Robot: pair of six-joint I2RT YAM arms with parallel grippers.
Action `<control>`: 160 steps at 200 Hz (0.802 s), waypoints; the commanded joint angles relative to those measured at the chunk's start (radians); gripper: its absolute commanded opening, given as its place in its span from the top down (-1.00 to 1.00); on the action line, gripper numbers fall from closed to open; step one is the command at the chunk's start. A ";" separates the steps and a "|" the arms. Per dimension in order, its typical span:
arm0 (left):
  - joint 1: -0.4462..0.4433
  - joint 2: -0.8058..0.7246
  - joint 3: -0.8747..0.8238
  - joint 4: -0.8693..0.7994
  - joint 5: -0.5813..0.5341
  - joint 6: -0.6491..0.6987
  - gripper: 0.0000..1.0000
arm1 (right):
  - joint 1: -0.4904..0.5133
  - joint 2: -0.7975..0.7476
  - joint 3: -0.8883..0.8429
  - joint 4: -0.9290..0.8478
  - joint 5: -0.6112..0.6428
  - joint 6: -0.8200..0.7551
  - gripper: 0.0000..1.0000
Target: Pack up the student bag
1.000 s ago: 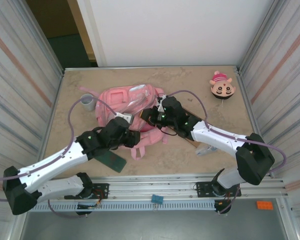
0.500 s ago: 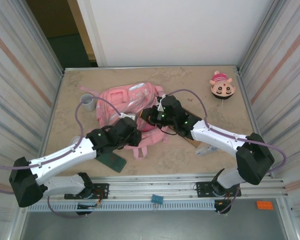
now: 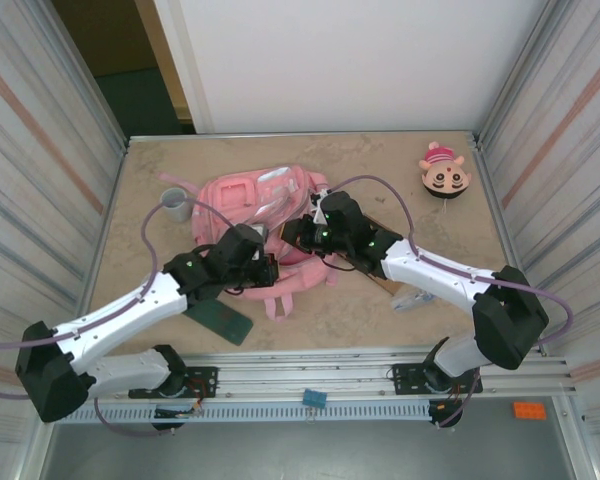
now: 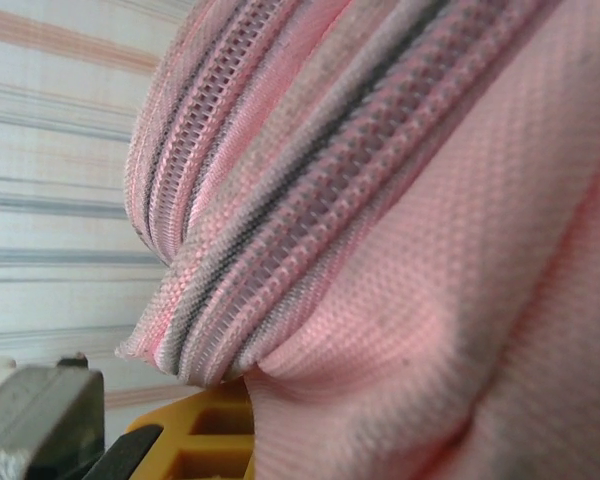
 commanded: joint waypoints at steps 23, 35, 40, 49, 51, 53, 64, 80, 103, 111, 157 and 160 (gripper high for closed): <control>0.112 -0.072 -0.018 -0.083 0.112 0.110 1.00 | -0.039 -0.030 0.063 -0.033 -0.122 -0.119 0.99; 0.135 -0.082 -0.018 -0.132 0.101 0.154 1.00 | -0.056 -0.034 0.072 -0.053 -0.146 -0.137 1.00; 0.147 -0.085 -0.018 -0.150 0.101 0.168 1.00 | -0.063 -0.034 0.076 -0.062 -0.157 -0.145 1.00; 0.167 -0.094 -0.020 -0.165 0.110 0.178 1.00 | -0.072 -0.035 0.087 -0.081 -0.174 -0.160 1.00; 0.172 -0.096 -0.023 -0.164 0.115 0.179 1.00 | -0.074 -0.034 0.090 -0.083 -0.179 -0.162 1.00; 0.176 -0.099 -0.024 -0.163 0.122 0.179 1.00 | -0.074 -0.034 0.092 -0.088 -0.182 -0.166 1.00; 0.193 -0.115 -0.039 -0.137 0.161 0.178 1.00 | -0.079 -0.034 0.104 -0.106 -0.197 -0.182 1.00; 0.196 -0.127 -0.051 -0.118 0.168 0.182 1.00 | -0.080 -0.031 0.114 -0.117 -0.213 -0.192 1.00; 0.203 -0.118 -0.039 -0.130 0.167 0.205 1.00 | -0.079 -0.030 0.122 -0.128 -0.223 -0.194 0.99; 0.203 -0.117 -0.043 -0.102 0.196 0.207 1.00 | -0.076 -0.030 0.123 -0.123 -0.226 -0.190 0.99; 0.202 -0.119 -0.119 0.024 0.224 0.052 0.85 | -0.049 -0.014 0.130 -0.058 -0.205 -0.137 0.99; 0.202 -0.120 -0.122 0.026 0.218 0.045 0.84 | -0.046 -0.013 0.130 -0.056 -0.202 -0.135 0.99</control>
